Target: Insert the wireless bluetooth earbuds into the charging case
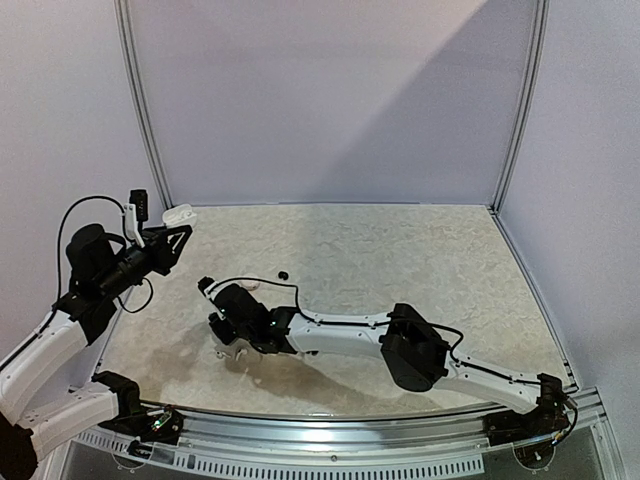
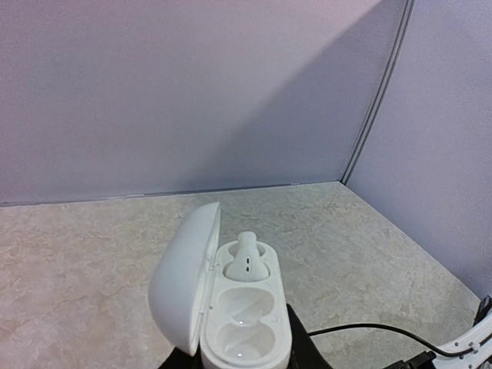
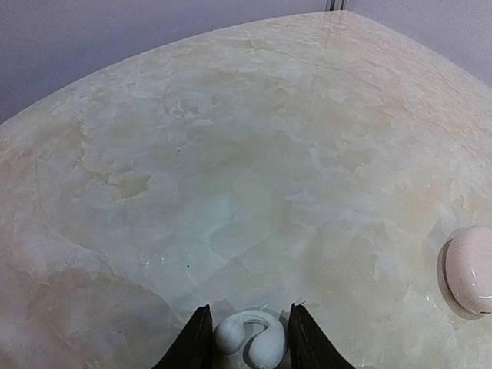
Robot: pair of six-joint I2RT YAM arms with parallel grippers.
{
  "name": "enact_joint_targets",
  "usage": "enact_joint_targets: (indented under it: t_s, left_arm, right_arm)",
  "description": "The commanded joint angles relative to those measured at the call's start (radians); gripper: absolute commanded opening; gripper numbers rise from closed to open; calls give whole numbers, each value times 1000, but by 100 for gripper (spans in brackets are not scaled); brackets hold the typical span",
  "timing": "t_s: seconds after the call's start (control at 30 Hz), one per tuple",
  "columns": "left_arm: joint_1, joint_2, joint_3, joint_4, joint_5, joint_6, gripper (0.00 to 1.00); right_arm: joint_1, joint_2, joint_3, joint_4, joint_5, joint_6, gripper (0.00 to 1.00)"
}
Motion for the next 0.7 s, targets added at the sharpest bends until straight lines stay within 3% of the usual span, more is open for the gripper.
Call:
enact_joint_targets:
  t_s: [0.0, 0.13, 0.43, 0.67]
  left_arm:
    - [14, -8, -22, 17, -6, 5, 0]
    - [14, -18, -22, 11, -2, 5, 0]
    - [15, -33, -17, 5, 9, 7, 0]
    - [14, -33, -17, 4, 38, 4, 0]
  right_arm:
    - [-7, 10, -61, -50, 5, -15, 33]
    - [-7, -57, -140, -27, 7, -38, 25]
    - [-8, -223, -309, 29, 23, -47, 21]
    - [-32, -400, -561, 69, 79, 46, 18]
